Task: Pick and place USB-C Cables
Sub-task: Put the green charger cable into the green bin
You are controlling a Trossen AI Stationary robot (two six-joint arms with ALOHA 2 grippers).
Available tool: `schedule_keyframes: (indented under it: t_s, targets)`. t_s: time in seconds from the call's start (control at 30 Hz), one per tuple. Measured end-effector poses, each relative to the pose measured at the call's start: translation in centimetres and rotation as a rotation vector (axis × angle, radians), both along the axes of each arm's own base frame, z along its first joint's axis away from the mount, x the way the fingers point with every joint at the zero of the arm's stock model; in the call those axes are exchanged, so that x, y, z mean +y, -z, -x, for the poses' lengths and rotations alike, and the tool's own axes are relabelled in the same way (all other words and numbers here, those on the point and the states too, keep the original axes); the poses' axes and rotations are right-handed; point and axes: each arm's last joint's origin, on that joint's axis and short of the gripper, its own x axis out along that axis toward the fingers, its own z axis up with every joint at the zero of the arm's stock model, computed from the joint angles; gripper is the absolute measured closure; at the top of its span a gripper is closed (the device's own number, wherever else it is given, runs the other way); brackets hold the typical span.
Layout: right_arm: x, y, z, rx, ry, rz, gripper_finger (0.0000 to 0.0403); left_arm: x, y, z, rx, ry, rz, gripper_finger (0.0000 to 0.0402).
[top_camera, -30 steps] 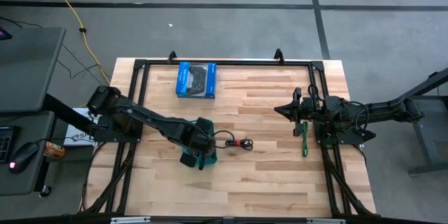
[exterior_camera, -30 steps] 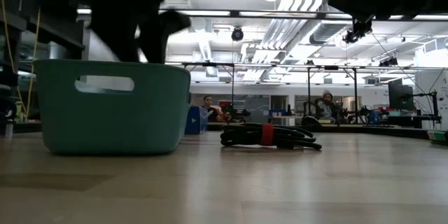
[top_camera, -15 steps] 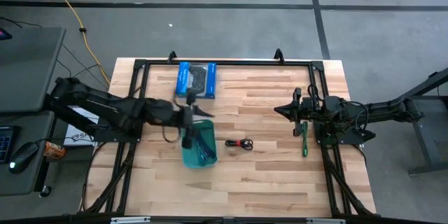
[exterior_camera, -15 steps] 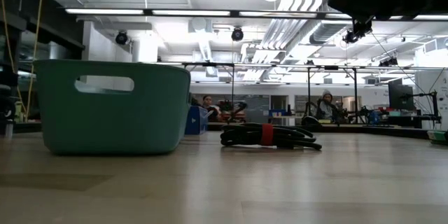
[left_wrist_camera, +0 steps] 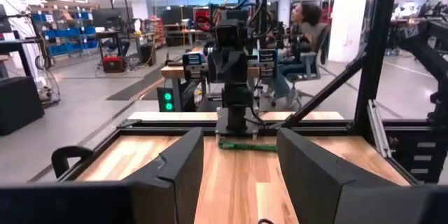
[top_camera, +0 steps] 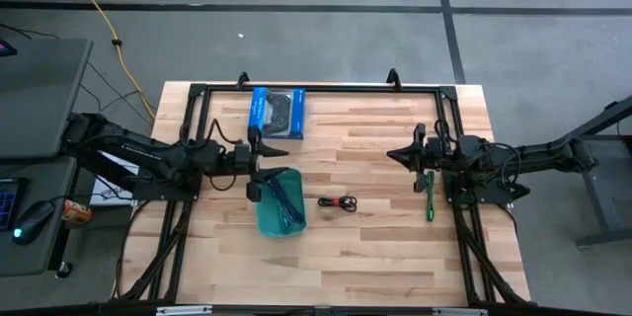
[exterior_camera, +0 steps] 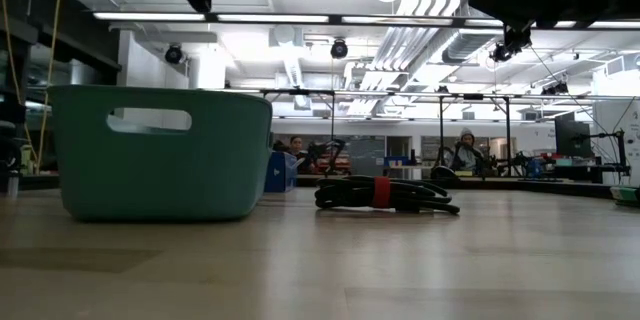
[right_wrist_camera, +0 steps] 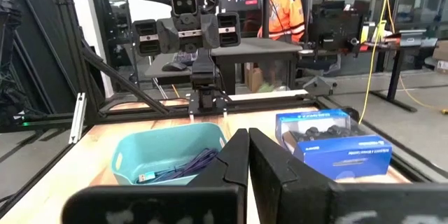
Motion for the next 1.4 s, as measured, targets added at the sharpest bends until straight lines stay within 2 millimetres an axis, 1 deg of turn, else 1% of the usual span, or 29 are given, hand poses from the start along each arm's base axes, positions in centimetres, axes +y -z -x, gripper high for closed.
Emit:
schedule_keyframes:
  t_s: [0.67, 0.73, 0.8, 0.83, 0.9, 0.97, 1.0, 1.03, 1.4]
  targets:
    - [0.0, -0.01, 0.0, -0.001, 0.0, 0.0, 0.0403, -0.18, -0.01, 0.0, -0.001, 0.005, -0.001, 0.0241]
    - [0.0, -0.01, 0.0, -0.001, 0.0, 0.0, 0.0403, -0.12, 0.0, 0.01, -0.003, -0.017, 0.012, 0.0245]
    - [0.0, -0.01, 0.0, -0.001, 0.0, 0.0, 0.0403, -0.01, 0.0, 0.04, -0.004, -0.057, 0.02, 0.026]
    - [0.0, -0.01, 0.0, -0.001, 0.0, 0.0, 0.0403, 0.02, 0.02, 0.04, -0.002, -0.066, 0.02, 0.0274]
    - [-0.01, 0.0, 0.0, -0.001, 0.001, 0.0, 0.0403, 0.06, 0.11, 0.04, 0.007, -0.074, 0.016, 0.0312]
    - [0.0, -0.01, 0.0, -0.001, 0.0, 0.0, 0.0403, 0.06, 0.21, 0.04, 0.021, -0.074, 0.002, 0.0362]
    - [-0.01, -0.01, 0.0, -0.001, 0.001, 0.0, 0.0403, 0.11, 0.26, 0.03, 0.026, -0.076, 0.001, 0.0381]
    - [-0.01, 0.0, 0.0, -0.001, 0.001, 0.0, 0.0403, 0.2, 0.27, 0.03, 0.027, -0.08, 0.004, 0.039]
    - [-0.01, -0.01, 0.0, -0.001, 0.001, 0.0, 0.0403, 0.45, 0.3, 0.04, 0.028, -0.072, 0.017, 0.0401]
